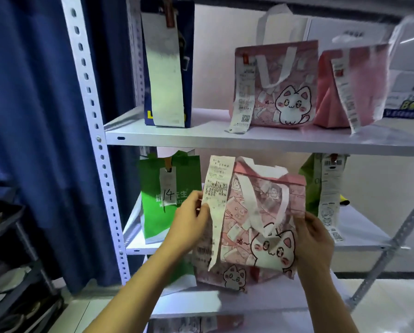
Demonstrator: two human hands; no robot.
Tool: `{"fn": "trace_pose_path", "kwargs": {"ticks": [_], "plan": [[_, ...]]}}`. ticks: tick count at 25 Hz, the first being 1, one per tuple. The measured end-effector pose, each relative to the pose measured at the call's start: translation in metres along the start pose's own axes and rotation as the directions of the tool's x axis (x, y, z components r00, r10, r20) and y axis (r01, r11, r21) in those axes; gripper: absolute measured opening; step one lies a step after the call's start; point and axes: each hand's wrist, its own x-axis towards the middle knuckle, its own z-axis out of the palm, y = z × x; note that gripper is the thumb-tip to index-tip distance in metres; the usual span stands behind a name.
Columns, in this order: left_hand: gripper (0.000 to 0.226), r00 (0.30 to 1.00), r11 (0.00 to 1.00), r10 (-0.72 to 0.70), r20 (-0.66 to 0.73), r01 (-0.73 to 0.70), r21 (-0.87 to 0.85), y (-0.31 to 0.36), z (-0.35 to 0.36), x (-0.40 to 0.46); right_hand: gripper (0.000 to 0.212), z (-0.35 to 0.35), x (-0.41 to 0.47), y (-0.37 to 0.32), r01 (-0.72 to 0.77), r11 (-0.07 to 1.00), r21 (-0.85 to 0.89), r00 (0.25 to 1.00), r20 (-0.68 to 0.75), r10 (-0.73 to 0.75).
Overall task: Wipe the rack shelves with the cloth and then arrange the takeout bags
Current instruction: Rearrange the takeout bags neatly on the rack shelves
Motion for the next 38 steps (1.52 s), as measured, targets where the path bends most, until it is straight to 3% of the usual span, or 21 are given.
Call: {"fn": "trace_pose_path", "kwargs": {"ticks": [10,17,22,27,32,36,38], "plan": [[0.021,0.975,0.974,0.224,0.0,-0.223,0.034,0.077,-0.1,0.019,0.014,0.033,-0.027,-0.111,0.184,0.982,0.028,0.982,-0.051,-0.183],[0.033,0.915,0.949,0.295,-0.276,-0.246,0.199,0.112,-0.154,0.1,0.011,0.05,-0.002,-0.181,0.275,0.958,0.078,0.96,-0.076,-0.269],[0.053,0.924,0.963,0.165,-0.346,-0.074,0.261,0.109,-0.164,0.16,0.021,0.054,0.027,-0.211,0.311,0.948,0.063,0.949,-0.077,-0.307],[0.055,0.934,0.997,0.037,-0.355,-0.009,0.079,0.11,-0.162,0.197,0.025,0.063,0.049,-0.22,0.297,0.953,0.065,0.954,-0.069,-0.292],[0.036,0.919,0.998,-0.058,-0.39,0.043,-0.045,0.108,-0.158,0.212,0.016,0.075,0.062,-0.218,0.305,0.95,0.064,0.952,-0.052,-0.302],[0.009,0.875,0.998,0.012,-0.484,-0.041,-0.051,0.106,-0.156,0.203,0.014,0.081,0.062,-0.219,0.325,0.943,0.075,0.946,-0.026,-0.324],[0.013,0.861,0.996,0.049,-0.507,-0.081,-0.04,0.112,-0.16,0.19,0.014,0.083,0.062,-0.222,0.323,0.942,0.095,0.946,-0.024,-0.323]]}}
